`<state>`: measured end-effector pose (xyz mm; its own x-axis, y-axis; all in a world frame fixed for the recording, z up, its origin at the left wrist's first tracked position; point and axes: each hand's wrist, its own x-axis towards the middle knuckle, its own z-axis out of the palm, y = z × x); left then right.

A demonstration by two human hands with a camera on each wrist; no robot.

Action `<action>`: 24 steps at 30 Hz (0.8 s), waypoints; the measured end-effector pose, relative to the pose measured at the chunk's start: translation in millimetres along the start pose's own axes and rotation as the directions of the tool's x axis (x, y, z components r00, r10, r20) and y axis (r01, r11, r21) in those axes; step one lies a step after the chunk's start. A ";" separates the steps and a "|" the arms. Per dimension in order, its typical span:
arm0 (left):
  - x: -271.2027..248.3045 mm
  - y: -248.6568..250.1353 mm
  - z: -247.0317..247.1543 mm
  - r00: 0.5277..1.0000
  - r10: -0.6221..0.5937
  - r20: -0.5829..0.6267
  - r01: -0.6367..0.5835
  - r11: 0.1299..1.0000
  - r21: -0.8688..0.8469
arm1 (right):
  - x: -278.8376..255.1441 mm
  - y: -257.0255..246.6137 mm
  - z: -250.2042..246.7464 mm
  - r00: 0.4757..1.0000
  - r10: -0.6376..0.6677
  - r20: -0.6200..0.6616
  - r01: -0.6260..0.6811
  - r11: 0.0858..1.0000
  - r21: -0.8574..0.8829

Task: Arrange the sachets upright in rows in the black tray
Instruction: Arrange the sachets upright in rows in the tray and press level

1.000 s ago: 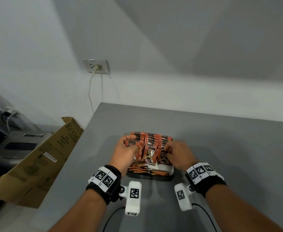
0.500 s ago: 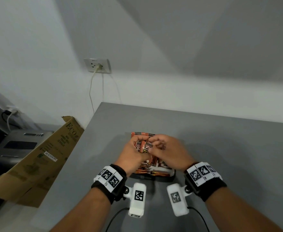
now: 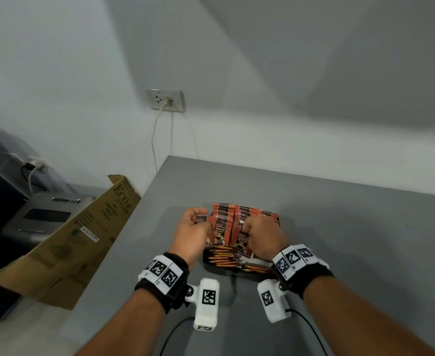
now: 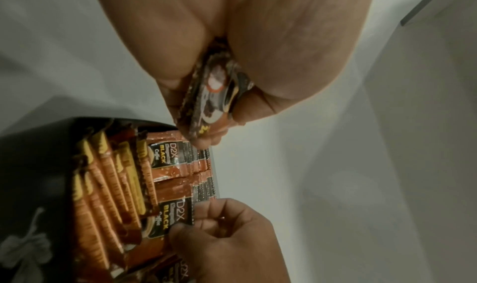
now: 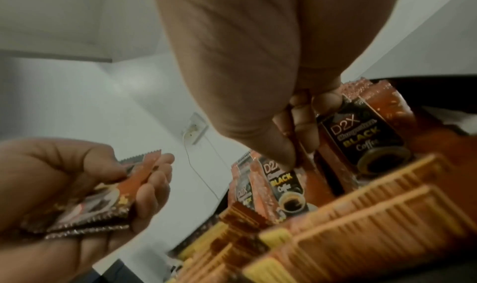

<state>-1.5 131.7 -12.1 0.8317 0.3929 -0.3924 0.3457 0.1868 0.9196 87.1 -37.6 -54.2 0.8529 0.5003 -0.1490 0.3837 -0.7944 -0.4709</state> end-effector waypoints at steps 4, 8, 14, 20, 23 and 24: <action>-4.2 -4.8 -1.7 0.999 0.038 0.031 -0.041 0.995 0.088 | 0.5 -0.6 5.8 0.997 -0.046 -0.064 0.042 0.997 -0.066; -4.8 -7.2 -2.2 0.990 0.076 0.119 -0.092 0.986 0.137 | -3.6 -9.9 -10.3 0.985 -0.070 -0.160 0.088 0.990 0.112; -4.0 -5.2 6.0 0.981 0.091 0.169 -0.122 0.976 0.181 | -10.6 -42.3 -38.7 0.989 -0.139 -0.054 0.149 0.897 0.416; 2.6 -1.8 -9.2 0.985 0.034 -0.169 -0.033 0.999 0.010 | 13.6 -34.8 -26.8 0.984 -0.014 -0.177 0.073 0.940 0.333; 1.1 -3.8 -16.3 0.981 -0.001 -0.194 -0.001 1.000 -0.009 | 18.6 -38.1 -11.7 0.992 -0.026 -0.127 0.057 0.967 0.250; -0.3 -4.3 -18.1 0.982 0.000 -0.189 0.000 1.000 -0.002 | 20.7 -39.5 -6.6 0.995 -0.034 -0.099 0.056 0.971 0.232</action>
<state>-11.1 147.0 -16.4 0.7345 0.5558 -0.3895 0.3450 0.1885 0.9195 92.0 1.9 -32.9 0.8704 0.4902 -0.0465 0.3380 -0.6636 -0.6673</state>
